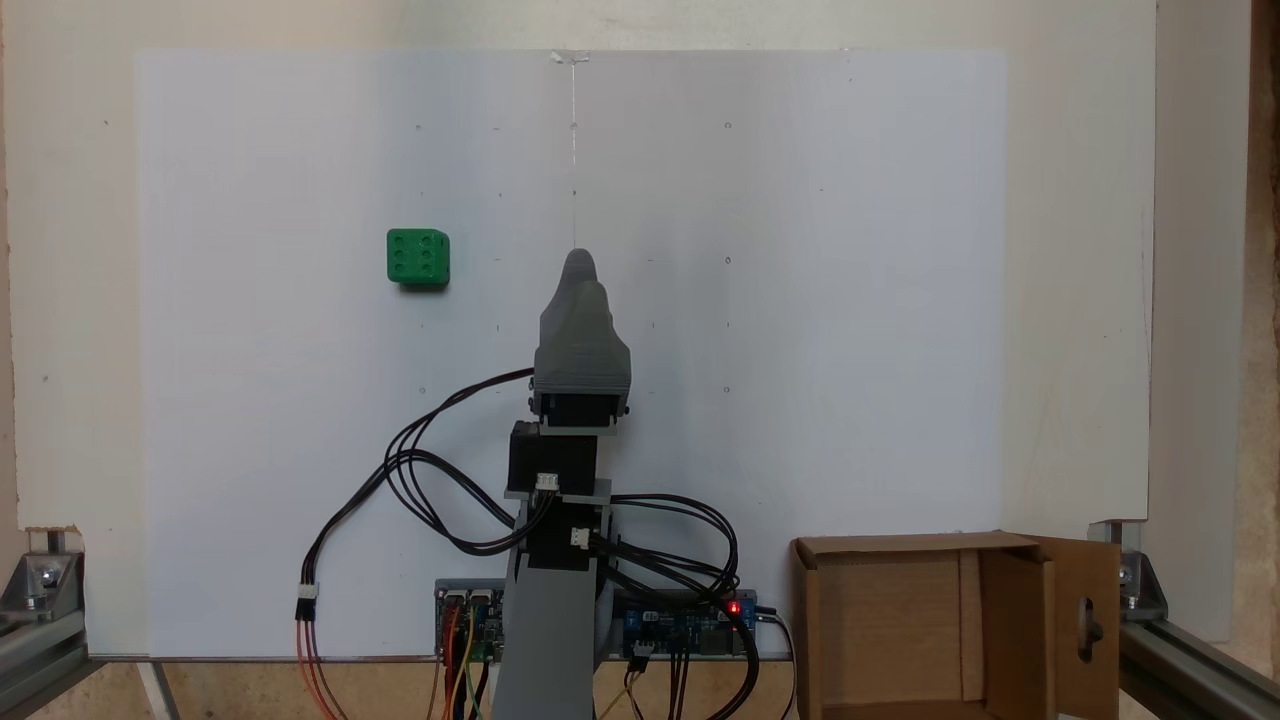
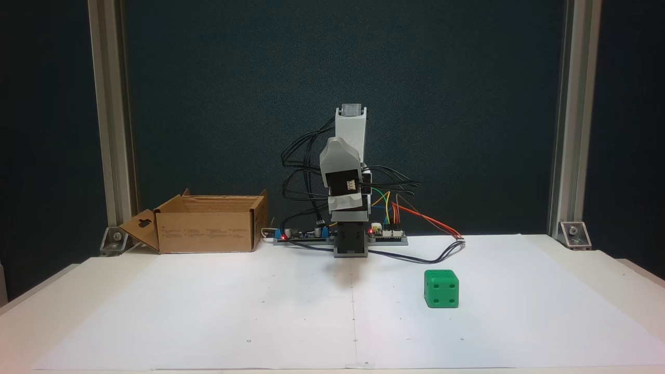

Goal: Grasp a green dice and put it in the bin.

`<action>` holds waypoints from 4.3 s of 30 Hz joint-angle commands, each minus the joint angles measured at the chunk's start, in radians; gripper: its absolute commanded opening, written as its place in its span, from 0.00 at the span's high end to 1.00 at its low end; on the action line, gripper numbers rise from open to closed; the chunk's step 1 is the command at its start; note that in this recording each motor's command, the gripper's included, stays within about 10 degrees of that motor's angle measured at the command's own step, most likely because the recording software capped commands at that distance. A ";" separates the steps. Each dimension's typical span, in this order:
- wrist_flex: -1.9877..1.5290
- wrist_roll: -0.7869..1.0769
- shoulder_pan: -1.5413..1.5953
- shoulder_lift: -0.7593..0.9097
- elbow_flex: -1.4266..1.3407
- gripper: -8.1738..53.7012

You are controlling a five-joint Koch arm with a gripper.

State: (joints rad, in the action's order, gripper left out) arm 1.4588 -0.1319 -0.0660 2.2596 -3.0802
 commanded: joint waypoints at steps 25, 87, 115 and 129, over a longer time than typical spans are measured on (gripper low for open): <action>-0.117 0.091 -0.017 0.107 -0.049 0.15; -2.556 -0.233 0.460 -0.341 1.551 0.16; -2.520 -0.568 0.592 -0.658 1.767 0.15; -2.454 -0.566 0.600 -0.762 1.706 0.15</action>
State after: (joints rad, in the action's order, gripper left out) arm -1.0308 -0.6259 0.5231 1.4895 -1.3852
